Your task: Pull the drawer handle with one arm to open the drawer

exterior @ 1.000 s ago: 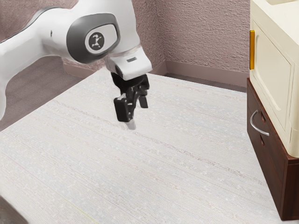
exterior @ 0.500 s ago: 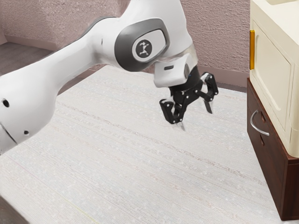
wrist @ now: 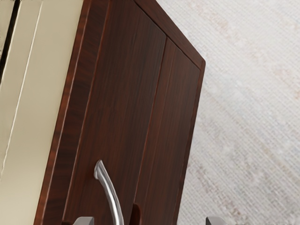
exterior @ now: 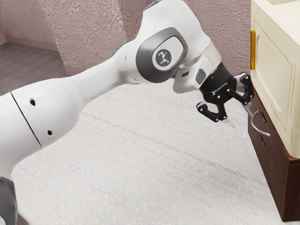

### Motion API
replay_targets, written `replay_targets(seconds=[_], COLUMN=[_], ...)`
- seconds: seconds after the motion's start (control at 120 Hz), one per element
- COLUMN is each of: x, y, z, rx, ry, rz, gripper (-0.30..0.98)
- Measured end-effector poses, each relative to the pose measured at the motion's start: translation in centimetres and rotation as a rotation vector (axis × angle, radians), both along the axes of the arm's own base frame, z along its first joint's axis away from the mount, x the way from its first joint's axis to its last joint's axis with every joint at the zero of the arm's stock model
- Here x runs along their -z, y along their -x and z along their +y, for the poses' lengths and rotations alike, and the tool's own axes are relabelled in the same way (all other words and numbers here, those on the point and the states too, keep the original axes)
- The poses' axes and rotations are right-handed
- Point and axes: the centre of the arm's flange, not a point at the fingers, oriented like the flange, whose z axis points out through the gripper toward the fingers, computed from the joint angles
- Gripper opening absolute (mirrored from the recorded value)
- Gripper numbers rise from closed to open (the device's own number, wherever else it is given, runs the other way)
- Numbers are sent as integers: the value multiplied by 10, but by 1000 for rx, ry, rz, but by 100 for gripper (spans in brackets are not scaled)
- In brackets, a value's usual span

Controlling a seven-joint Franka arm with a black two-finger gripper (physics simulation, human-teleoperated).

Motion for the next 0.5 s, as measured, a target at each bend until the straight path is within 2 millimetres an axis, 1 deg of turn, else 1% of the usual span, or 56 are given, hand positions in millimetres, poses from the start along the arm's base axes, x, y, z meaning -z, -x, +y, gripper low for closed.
replay_targets(seconds=[0.075, 0.3, 0.375, 0.5], x=[3, 23, 31, 37], y=[-3, -19, -23, -26], z=[0, 4, 3, 1], rx=[43, 137, 164, 202], ry=[0, -5, -7, -9], rz=[-26, -75, -86, -111], gripper=[26, 23, 23, 22])
